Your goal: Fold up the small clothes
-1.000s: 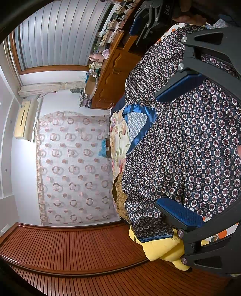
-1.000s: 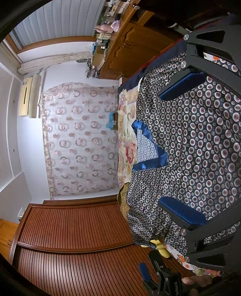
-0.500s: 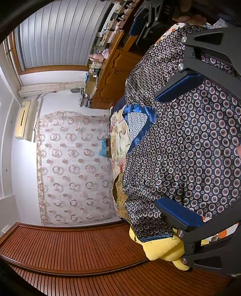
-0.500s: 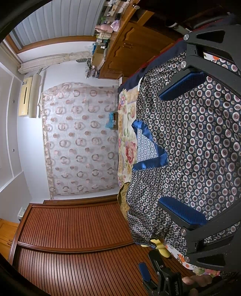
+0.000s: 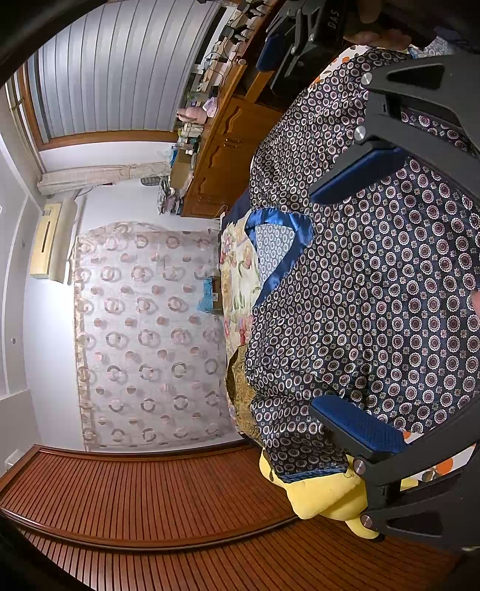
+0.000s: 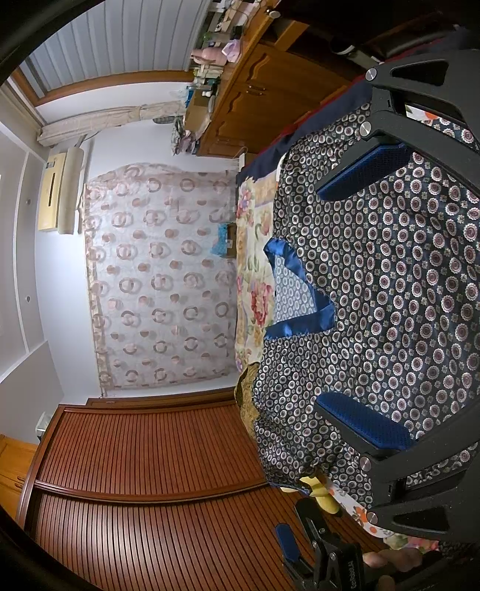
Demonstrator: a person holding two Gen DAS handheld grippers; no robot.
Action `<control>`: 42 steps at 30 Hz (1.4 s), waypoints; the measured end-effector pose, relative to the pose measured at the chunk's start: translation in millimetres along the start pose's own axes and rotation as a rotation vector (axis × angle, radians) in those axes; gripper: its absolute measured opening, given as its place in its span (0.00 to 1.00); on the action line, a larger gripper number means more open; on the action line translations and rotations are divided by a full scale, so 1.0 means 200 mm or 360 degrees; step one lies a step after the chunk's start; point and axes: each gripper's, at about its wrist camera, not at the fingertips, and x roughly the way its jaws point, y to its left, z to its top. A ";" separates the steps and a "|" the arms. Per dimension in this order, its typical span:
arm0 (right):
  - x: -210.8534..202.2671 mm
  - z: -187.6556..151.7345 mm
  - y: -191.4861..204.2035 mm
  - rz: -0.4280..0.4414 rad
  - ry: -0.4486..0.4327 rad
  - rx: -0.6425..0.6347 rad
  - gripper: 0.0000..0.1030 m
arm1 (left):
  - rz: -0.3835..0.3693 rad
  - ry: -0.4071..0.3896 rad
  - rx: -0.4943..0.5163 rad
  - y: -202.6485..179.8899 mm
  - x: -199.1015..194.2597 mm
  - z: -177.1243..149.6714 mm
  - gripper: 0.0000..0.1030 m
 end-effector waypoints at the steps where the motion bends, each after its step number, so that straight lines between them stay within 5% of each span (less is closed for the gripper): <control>1: 0.00 0.00 0.00 0.0000 0.0000 0.0000 1.00 | 0.0001 -0.0001 0.0000 0.00 0.00 0.00 1.00; 24: 0.01 0.00 0.00 0.0010 0.0005 0.0003 1.00 | 0.0017 0.0010 -0.0004 0.01 -0.01 0.02 1.00; 42: 0.19 -0.07 -0.03 0.0174 0.0165 -0.0049 1.00 | 0.0108 0.0176 -0.0058 0.39 0.15 -0.09 1.00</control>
